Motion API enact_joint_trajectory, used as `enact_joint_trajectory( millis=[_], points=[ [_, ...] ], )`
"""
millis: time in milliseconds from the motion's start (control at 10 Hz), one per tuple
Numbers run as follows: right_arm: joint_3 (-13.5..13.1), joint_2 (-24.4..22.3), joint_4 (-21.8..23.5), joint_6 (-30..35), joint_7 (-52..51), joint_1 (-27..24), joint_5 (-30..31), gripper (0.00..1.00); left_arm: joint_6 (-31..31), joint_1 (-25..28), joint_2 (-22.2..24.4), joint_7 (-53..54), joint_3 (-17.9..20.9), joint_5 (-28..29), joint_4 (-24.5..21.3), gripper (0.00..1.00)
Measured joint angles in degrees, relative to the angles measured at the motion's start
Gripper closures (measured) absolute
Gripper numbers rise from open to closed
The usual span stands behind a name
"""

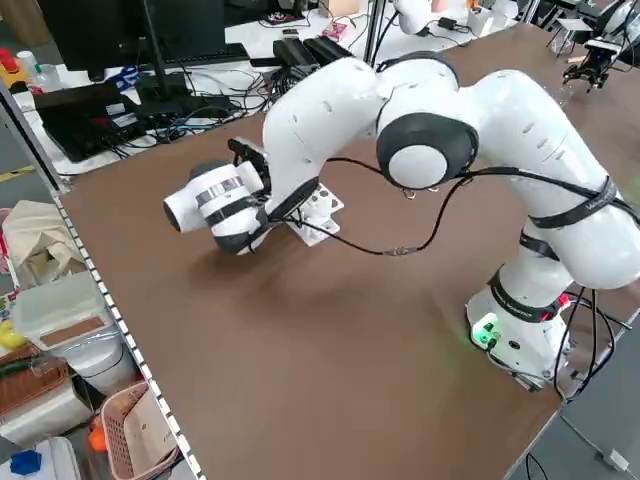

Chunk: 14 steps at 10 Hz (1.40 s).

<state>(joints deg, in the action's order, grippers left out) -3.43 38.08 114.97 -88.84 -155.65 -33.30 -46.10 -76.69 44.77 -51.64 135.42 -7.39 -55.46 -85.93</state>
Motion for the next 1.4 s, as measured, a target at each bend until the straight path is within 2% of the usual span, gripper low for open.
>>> enact_joint_trajectory(
  millis=[300, 800, 1400],
  points=[
    [0.0, 3.0, -0.8, 0.2, -0.3, -0.7, -0.3, 0.0, 0.1, 0.1, -0.3, 0.7, 0.0, 0.4, -0.8, 0.15],
    [0.4, 6.2, -1.9, 0.0, -0.6, -0.7, -3.7, 0.0, 0.1, 0.2, -0.3, 3.1, -0.6, 0.4, -2.3, 0.44],
    [1.4, 6.8, -0.9, 0.5, -0.6, 0.8, -5.2, 0.0, 0.1, 1.5, -0.3, 3.1, -0.8, 0.8, -2.5, 0.46]
  ],
)
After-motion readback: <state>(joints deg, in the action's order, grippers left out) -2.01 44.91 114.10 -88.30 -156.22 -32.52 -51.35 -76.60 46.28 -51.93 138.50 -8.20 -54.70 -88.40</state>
